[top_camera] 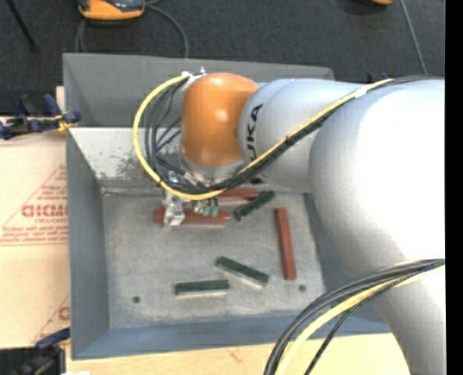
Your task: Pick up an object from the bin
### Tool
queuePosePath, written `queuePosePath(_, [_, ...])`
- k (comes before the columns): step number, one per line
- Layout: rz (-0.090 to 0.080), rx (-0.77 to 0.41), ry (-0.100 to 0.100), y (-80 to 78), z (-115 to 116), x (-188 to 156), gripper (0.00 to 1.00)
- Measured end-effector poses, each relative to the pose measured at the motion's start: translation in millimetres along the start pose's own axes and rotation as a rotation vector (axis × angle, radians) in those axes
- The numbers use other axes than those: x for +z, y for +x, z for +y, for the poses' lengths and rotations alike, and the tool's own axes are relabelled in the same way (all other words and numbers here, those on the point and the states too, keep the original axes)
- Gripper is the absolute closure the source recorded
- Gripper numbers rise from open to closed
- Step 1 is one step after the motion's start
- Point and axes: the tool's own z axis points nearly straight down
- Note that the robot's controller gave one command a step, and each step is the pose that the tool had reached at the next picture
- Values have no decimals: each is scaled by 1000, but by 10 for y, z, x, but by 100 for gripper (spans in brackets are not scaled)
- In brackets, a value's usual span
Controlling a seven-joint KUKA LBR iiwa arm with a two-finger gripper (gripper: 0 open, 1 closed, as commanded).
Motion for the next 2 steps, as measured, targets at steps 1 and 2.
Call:
queuePosePath(1, [0,1,0,-1,-1,0,100])
queuePosePath(2, [1,-162,5,84,232,-1899,100])
